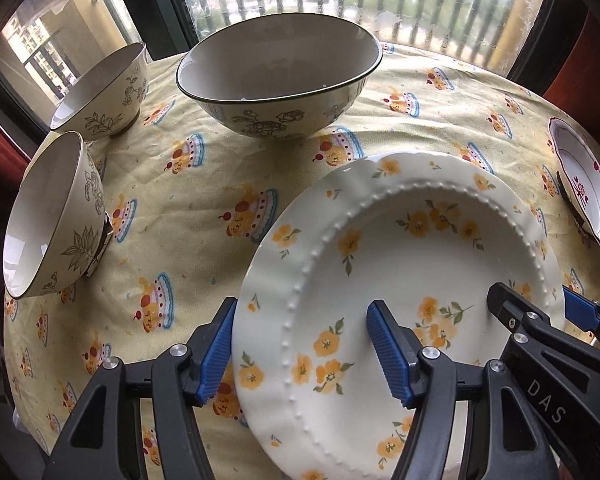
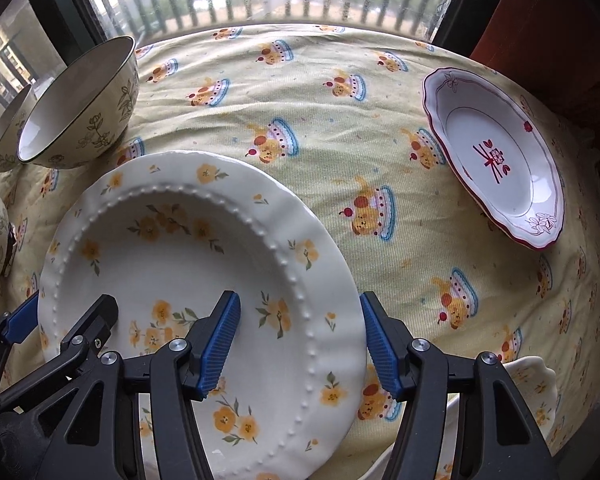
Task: Organize plates and bowls
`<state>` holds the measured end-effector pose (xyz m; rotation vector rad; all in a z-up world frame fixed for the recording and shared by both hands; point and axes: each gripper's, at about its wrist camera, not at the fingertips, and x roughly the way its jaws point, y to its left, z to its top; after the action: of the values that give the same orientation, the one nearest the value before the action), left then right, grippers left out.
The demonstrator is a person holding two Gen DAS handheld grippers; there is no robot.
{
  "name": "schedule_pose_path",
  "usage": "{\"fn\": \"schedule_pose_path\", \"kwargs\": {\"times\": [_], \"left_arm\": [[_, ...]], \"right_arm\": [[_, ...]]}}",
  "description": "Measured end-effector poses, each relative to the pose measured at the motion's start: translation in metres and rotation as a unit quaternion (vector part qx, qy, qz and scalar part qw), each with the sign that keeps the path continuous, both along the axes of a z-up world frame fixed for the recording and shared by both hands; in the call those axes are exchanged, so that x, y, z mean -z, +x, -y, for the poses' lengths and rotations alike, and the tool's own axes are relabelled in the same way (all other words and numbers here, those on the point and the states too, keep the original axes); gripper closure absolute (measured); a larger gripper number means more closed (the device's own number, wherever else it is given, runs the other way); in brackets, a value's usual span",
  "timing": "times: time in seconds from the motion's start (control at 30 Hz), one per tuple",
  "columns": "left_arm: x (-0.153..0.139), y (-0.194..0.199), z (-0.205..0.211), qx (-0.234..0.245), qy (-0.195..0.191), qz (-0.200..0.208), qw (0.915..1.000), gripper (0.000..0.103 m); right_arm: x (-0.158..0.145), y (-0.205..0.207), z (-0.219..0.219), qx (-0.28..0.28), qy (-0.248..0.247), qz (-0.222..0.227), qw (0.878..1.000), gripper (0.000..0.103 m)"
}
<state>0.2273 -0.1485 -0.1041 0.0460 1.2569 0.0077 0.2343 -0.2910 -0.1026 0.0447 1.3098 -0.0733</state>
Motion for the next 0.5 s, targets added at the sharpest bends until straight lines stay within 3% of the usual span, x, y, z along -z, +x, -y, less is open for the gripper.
{"fn": "schedule_pose_path", "kwargs": {"times": [0.1,0.5], "left_arm": [[0.000,-0.004,0.001,0.003,0.004,0.004,1.0000,0.037],[-0.017,-0.012,-0.002,0.014,-0.006,-0.010,0.9998,0.037]], "right_arm": [[0.001,-0.001,0.004,0.005,0.015,-0.004,1.000,0.038],[-0.016,-0.006,-0.002,0.013,-0.009,-0.001,1.000,0.040]]}}
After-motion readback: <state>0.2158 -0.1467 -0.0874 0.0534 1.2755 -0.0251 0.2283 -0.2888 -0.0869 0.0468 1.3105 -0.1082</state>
